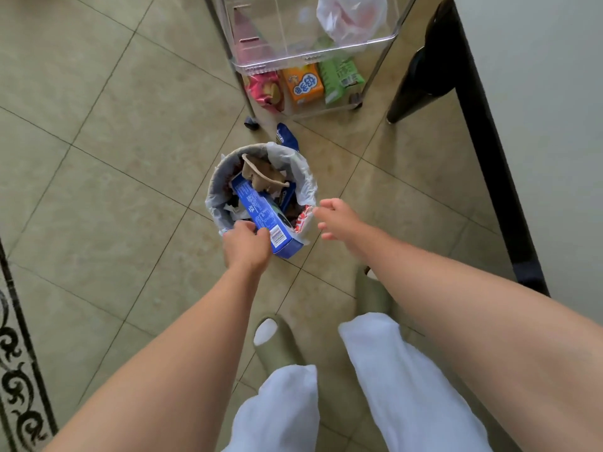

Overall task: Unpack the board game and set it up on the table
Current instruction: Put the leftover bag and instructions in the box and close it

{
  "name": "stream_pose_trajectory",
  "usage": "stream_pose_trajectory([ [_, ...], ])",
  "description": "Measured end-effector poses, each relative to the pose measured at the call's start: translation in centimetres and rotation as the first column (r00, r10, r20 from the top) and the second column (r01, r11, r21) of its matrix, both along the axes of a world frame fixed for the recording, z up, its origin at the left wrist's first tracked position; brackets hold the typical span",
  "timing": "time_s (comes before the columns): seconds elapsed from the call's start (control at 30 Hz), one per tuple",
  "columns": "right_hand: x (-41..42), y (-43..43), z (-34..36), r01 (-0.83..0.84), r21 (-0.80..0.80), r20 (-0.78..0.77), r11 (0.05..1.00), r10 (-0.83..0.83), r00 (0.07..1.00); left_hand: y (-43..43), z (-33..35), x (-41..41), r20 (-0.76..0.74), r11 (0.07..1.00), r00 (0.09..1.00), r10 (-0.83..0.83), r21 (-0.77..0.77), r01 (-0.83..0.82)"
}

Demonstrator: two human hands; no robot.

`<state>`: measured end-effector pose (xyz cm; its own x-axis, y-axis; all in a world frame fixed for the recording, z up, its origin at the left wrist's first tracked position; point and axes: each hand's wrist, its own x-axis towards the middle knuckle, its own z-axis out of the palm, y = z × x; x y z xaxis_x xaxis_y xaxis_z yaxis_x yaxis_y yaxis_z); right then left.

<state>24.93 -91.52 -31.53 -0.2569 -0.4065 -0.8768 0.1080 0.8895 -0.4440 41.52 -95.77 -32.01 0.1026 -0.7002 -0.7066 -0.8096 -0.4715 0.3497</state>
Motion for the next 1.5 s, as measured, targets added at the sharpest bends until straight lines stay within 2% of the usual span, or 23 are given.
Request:
stream_pose_trajectory([
  [0.1, -0.2, -2.3, -3.3, -0.001, 0.008, 0.007, 1.000, 0.001, 1.000, -0.9, -3.3, 0.8, 0.126, 0.969, 0.961, 0.247, -0.007, -0.249],
  [0.17, -0.1, -3.6, -5.5, 0.017, 0.030, 0.020, 0.999, -0.017, 1.000, -1.4, -5.3, 1.3, 0.138, 0.900, 0.894, 0.427, 0.033, -0.435],
  [0.27, 0.4, -5.3, -8.1, 0.007, 0.004, -0.026, 1.000, -0.007, 1.000, -1.8, -8.1, 2.0, 0.047, 0.720, 0.733, 0.678, 0.155, -0.676],
  [0.37, 1.3, -6.7, -10.0, -0.001, -0.033, -0.060, 0.999, -0.001, 0.998, -1.9, -10.0, 2.7, -0.050, 0.586, 0.590, 0.806, 0.212, -0.782],
  [0.47, 2.1, -8.7, -10.9, -0.067, -0.094, -0.038, 0.993, 0.063, 0.997, -2.3, -11.0, 3.8, -0.106, 0.509, 0.501, 0.859, 0.067, -0.858],
  [0.57, 2.1, -11.1, -12.0, -0.115, -0.163, -0.020, 0.980, 0.113, 0.993, -2.9, -11.8, 5.5, -0.230, 0.332, 0.316, 0.920, 0.031, -0.943],
  [0.63, 1.5, -12.4, -13.7, -0.190, -0.181, -0.112, 0.965, 0.171, 0.979, -3.3, -12.4, 6.4, -0.280, 0.251, 0.236, 0.931, 0.019, -0.968],
  [0.7, 0.9, -13.5, -16.1, -0.278, -0.139, -0.264, 0.951, 0.235, 0.935, -3.3, -13.2, 6.6, -0.330, 0.183, 0.173, 0.928, 0.000, -0.983],
  [0.77, 0.2, -14.2, -18.3, -0.316, -0.084, -0.352, 0.945, 0.269, 0.897, -3.1, -14.4, 6.4, -0.385, 0.102, 0.089, 0.918, 0.013, -0.995],
  [0.9, -1.1, -14.8, -21.5, -0.366, 0.030, -0.367, 0.930, 0.351, 0.862, -2.8, -17.2, 6.5, -0.460, -0.020, -0.060, 0.886, 0.092, -0.996],
  [1.03, -1.2, -15.4, -24.7, -0.407, 0.080, -0.332, 0.910, 0.410, 0.850, -3.1, -19.7, 7.2, -0.531, 0.012, -0.064, 0.845, 0.139, -0.990],
  [1.2, -2.5, -16.1, -31.7, -0.355, 0.032, -0.331, 0.934, 0.345, 0.878, -3.0, -20.8, 8.0, -0.535, 0.059, -0.017, 0.844, 0.124, -0.990],
  [1.37, -1.1, -14.5, -24.0, -0.247, -0.138, -0.327, 0.959, 0.191, 0.926, -2.6, -19.1, 7.4, -0.483, 0.140, 0.079, 0.872, 0.091, -0.986],
  [1.5, -0.5, -13.5, -18.9, -0.222, -0.184, -0.291, 0.958, 0.163, 0.943, -1.9, -15.3, 6.8, -0.395, 0.223, 0.151, 0.906, 0.141, -0.965],
])
